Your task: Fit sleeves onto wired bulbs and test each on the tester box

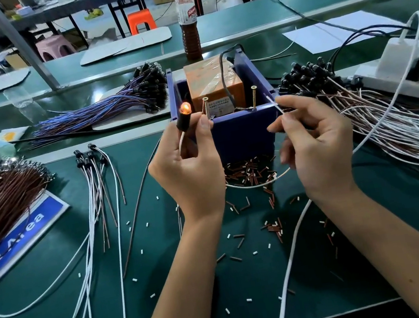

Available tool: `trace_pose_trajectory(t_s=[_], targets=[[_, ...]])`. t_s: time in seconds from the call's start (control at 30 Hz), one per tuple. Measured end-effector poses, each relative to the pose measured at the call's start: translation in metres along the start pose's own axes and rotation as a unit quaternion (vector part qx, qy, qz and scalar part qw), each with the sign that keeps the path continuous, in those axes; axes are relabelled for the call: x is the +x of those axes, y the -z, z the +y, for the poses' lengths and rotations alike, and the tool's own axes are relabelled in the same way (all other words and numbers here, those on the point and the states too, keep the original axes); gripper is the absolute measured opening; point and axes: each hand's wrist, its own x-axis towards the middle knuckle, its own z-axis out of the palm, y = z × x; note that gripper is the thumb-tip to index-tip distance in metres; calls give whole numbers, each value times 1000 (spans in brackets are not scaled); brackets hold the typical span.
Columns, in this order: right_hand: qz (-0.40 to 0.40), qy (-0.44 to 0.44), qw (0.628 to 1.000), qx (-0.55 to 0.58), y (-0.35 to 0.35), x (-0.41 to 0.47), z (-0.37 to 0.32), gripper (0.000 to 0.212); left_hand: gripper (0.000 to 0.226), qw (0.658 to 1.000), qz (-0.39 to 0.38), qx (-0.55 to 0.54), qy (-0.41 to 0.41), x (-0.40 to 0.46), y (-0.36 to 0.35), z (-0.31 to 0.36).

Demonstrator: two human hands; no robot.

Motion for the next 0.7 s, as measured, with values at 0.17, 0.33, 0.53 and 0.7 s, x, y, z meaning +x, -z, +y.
trace_pose_trajectory(t_s=[0.17, 0.33, 0.53, 0.7], targets=[[58, 27, 996, -57, 34, 10, -13, 24, 10, 995, -66, -77, 4, -15, -33, 35], [148, 44, 971, -180, 102, 33, -34, 25, 37, 961, -189, -148, 140, -42, -103, 70], [189, 20, 826, -531, 176, 47, -57, 41, 66, 796, -366, -200, 439, -74, -193, 84], [38, -14, 763, -645, 170, 42, -52, 35, 58, 795, -368, -149, 458, -101, -233, 76]])
